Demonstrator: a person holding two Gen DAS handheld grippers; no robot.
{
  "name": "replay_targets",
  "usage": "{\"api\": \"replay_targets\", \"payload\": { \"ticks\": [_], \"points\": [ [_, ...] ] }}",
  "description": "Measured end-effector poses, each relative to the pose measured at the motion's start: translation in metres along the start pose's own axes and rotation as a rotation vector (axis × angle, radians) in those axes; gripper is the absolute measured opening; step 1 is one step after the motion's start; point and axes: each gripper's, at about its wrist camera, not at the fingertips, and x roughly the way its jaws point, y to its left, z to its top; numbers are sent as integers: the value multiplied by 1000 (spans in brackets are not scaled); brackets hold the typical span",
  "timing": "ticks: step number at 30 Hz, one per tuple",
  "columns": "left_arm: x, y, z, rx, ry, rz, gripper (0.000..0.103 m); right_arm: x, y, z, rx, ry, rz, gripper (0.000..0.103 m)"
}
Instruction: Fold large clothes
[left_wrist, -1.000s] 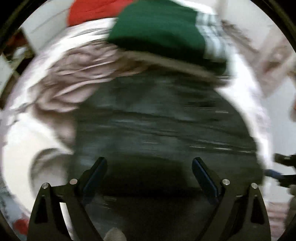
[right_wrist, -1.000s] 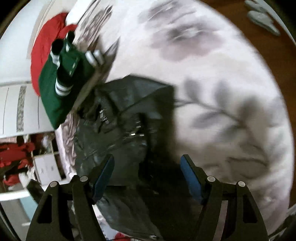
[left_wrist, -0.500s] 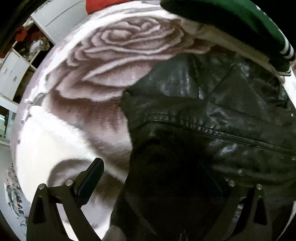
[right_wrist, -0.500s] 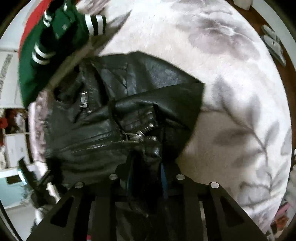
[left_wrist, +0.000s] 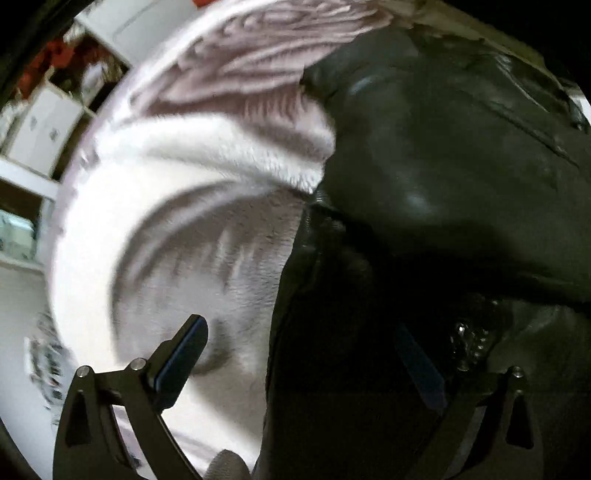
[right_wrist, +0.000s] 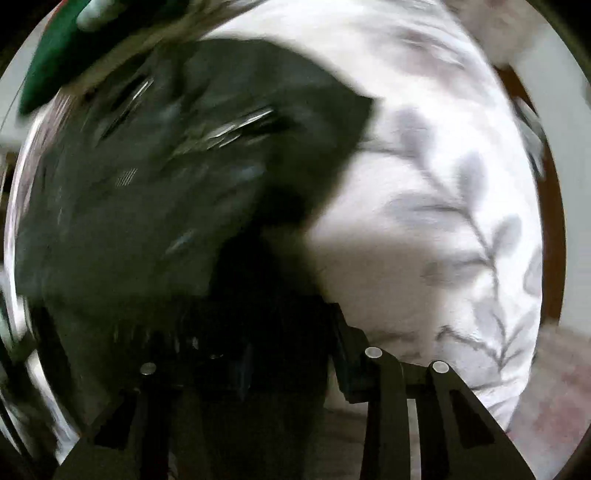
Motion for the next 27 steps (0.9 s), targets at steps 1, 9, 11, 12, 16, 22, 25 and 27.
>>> {"api": "replay_targets", "payload": {
  "ticks": [1,9,11,12,16,22,25,27],
  "points": [
    [6,2,2,-5,15,-23,103,1,-8,-2,55,-5,17,37],
    [-16,15,-4,-17,15,-2,103,-8,-29,0,108,134,182,43],
    [-31,15,-16,4,-8,34,103,-26,-46,-6,108,162,228,45],
    [-42,17,-25,10,-15,30,103,-33,-52,-8,100,161,227,49],
    [-65,31,-26,-18,-17,-9,103,-59,-70,2,110,165,295,56],
    [-52,19,60,16,-53,-41,103,-53,-36,93,-45,95,143,63],
    [-30,13,92,6,-42,-92,102,-23,-45,119,68,142,229,63],
    [-10,4,104,31,-25,-77,103,-2,-57,124,127,181,283,63]
  ]
}}
